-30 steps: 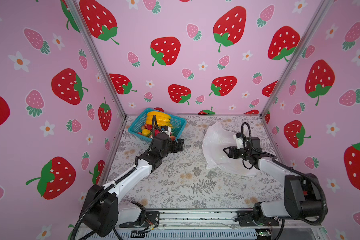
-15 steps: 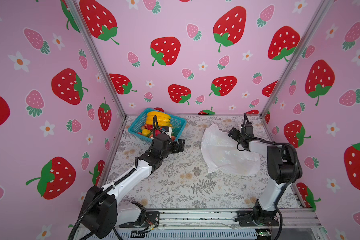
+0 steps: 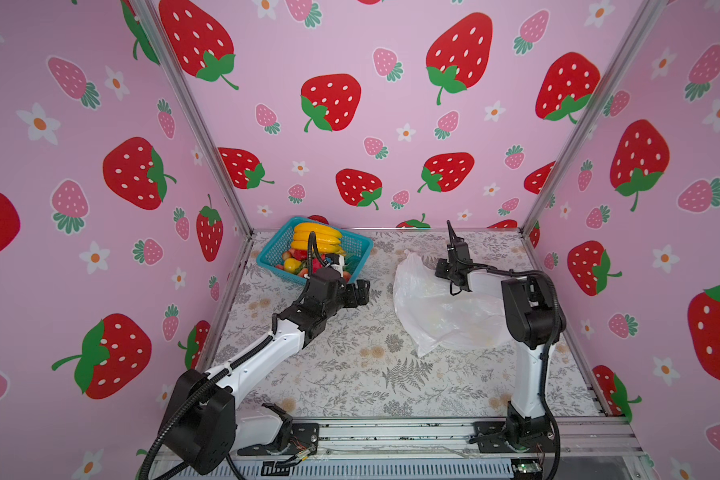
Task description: Place the fake fruits into the plastic bag and tie a complex knot
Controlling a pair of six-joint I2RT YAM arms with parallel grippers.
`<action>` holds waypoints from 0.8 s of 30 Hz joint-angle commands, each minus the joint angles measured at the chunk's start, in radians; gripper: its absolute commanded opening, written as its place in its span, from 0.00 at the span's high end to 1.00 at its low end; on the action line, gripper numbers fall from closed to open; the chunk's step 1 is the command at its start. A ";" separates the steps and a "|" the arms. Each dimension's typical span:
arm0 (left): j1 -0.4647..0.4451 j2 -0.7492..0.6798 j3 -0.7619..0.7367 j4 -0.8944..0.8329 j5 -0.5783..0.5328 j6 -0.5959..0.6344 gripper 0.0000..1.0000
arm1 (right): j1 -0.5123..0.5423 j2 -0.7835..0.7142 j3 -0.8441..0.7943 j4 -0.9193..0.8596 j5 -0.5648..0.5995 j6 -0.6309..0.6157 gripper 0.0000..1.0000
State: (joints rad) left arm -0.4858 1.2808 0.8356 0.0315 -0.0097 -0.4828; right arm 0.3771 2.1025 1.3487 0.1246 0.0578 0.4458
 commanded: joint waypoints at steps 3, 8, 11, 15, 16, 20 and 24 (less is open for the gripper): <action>-0.008 -0.016 0.016 -0.023 0.004 0.008 0.04 | 0.072 -0.087 0.007 -0.136 -0.373 -0.311 0.97; -0.049 0.062 0.080 -0.026 0.104 0.078 0.07 | 0.068 -0.291 -0.206 -0.125 -0.415 -0.290 0.90; -0.083 0.178 0.187 -0.087 0.129 0.089 0.08 | 0.042 -0.384 -0.305 -0.094 -0.356 -0.211 0.83; -0.126 0.335 0.327 -0.194 0.082 0.096 0.12 | 0.009 -0.469 -0.383 -0.064 -0.271 -0.142 0.73; -0.132 0.371 0.361 -0.229 0.058 0.092 0.12 | 0.007 -0.489 -0.395 -0.060 -0.243 -0.126 0.68; -0.150 0.463 0.412 -0.296 0.016 0.072 0.12 | 0.006 -0.525 -0.413 -0.087 -0.152 -0.079 0.49; -0.181 0.477 0.380 -0.320 -0.035 0.075 0.12 | 0.024 -0.510 -0.406 -0.113 -0.128 -0.011 0.32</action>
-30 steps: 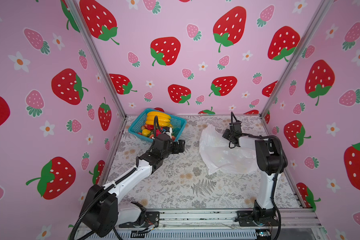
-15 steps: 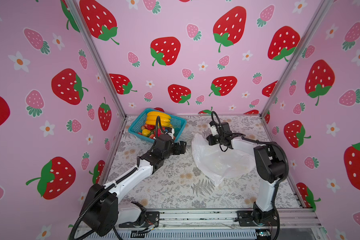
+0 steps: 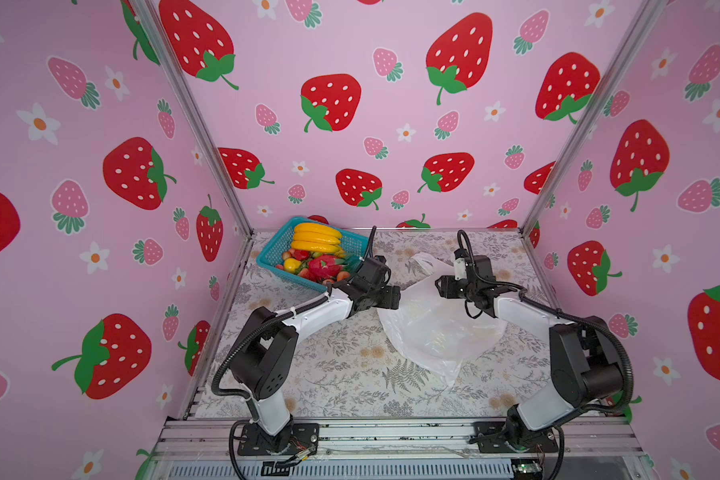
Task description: Place the fake fruits into the plastic bag and tie a complex knot
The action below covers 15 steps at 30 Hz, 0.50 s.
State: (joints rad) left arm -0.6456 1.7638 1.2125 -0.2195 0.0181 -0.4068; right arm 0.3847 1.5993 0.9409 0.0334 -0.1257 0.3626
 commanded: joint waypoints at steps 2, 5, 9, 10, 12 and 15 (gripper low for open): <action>-0.030 -0.016 -0.034 -0.066 -0.072 -0.011 0.11 | 0.047 0.000 -0.003 -0.014 0.070 0.105 0.25; -0.032 -0.023 -0.086 -0.034 -0.032 -0.037 0.12 | 0.079 0.021 -0.021 0.020 0.073 0.168 0.19; -0.044 -0.009 -0.108 0.050 0.107 -0.055 0.24 | 0.078 0.053 -0.046 0.106 0.021 0.261 0.18; -0.056 -0.005 -0.108 0.076 0.158 -0.054 0.27 | 0.077 0.065 -0.039 0.115 0.010 0.276 0.17; -0.083 0.002 -0.105 0.123 0.217 -0.054 0.32 | 0.076 0.088 -0.026 0.125 0.010 0.300 0.17; -0.131 0.008 -0.107 0.185 0.260 -0.054 0.35 | 0.057 0.124 -0.019 0.144 0.002 0.329 0.16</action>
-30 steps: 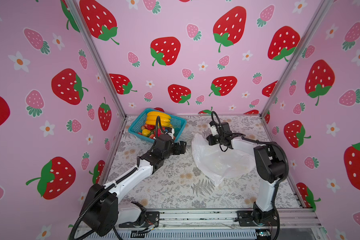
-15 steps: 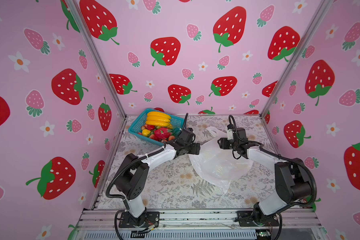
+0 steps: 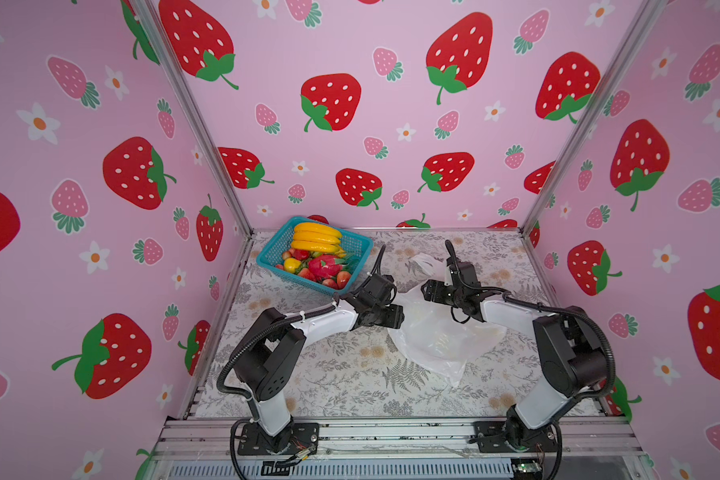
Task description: Place the fake fruits into the plastic bag and tie a complex knot
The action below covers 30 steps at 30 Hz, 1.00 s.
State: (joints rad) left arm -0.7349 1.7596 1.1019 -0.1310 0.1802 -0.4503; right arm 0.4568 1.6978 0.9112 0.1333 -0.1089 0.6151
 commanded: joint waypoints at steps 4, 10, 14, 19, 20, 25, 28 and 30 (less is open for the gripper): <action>-0.089 0.023 -0.024 0.189 0.109 -0.038 0.35 | -0.029 0.079 0.049 0.036 -0.008 0.073 0.16; -0.131 0.051 -0.029 0.222 0.080 -0.044 0.32 | -0.005 0.076 0.067 -0.071 0.194 -0.013 0.17; -0.132 0.041 -0.071 0.265 0.063 -0.056 0.28 | 0.014 0.050 0.074 -0.170 0.355 -0.088 0.20; -0.132 0.016 -0.127 0.312 0.047 -0.062 0.23 | 0.047 0.039 0.068 -0.223 0.479 -0.118 0.20; -0.131 0.013 -0.132 0.313 0.043 -0.061 0.22 | 0.055 0.042 0.070 -0.228 0.498 -0.118 0.19; -0.132 0.008 -0.136 0.295 0.027 -0.050 0.21 | 0.068 0.099 0.078 -0.234 0.489 -0.106 0.21; -0.133 -0.008 -0.145 0.286 0.005 -0.046 0.21 | 0.068 0.115 0.073 -0.219 0.476 -0.105 0.39; -0.133 -0.028 -0.155 0.280 -0.017 -0.040 0.21 | 0.068 0.092 0.059 -0.191 0.464 -0.109 0.56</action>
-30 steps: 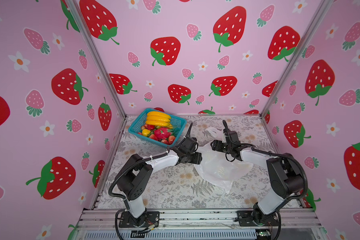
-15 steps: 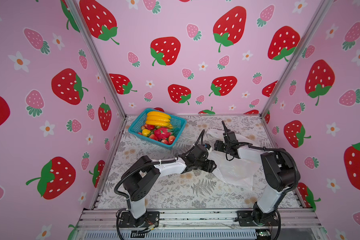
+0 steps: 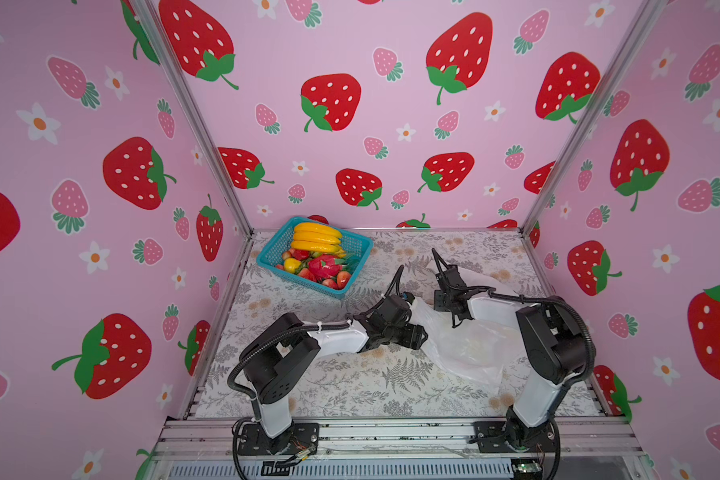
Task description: Place the fake fruits into the plastic bag and tie a complex knot
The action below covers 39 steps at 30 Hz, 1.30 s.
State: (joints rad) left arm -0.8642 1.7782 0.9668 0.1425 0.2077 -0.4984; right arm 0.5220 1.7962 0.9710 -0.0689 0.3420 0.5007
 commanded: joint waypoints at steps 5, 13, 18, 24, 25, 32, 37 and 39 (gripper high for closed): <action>-0.001 -0.125 -0.044 -0.026 -0.142 0.033 0.20 | 0.002 -0.073 0.002 0.038 -0.016 -0.028 0.87; 0.041 -0.405 -0.115 -0.133 -0.374 0.081 0.16 | -0.017 -0.237 0.014 0.100 -0.293 -0.253 1.00; 0.184 -0.558 -0.136 -0.155 -0.340 0.051 0.11 | -0.028 -0.283 0.056 0.093 -0.681 -0.380 1.00; 0.301 -0.568 -0.073 -0.192 -0.288 0.111 0.09 | -0.028 -0.386 0.028 0.089 -0.905 -0.441 1.00; 0.301 -0.552 -0.050 -0.204 -0.280 0.150 0.08 | -0.028 -0.404 0.021 0.085 -0.901 -0.437 1.00; 0.305 -0.431 0.030 -0.206 -0.289 0.287 0.06 | -0.032 -0.468 -0.013 0.072 -0.944 -0.424 1.00; 0.310 -0.375 0.069 -0.125 -0.273 0.301 0.06 | -0.037 -0.509 -0.050 0.063 -0.967 -0.439 1.00; 0.315 -0.356 0.082 -0.094 -0.262 0.294 0.06 | -0.040 -0.512 -0.057 0.059 -0.978 -0.442 1.00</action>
State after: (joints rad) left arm -0.5575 1.4086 0.9840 -0.0227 -0.0673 -0.2283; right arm 0.4908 1.3090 0.9291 0.0067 -0.5907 0.0975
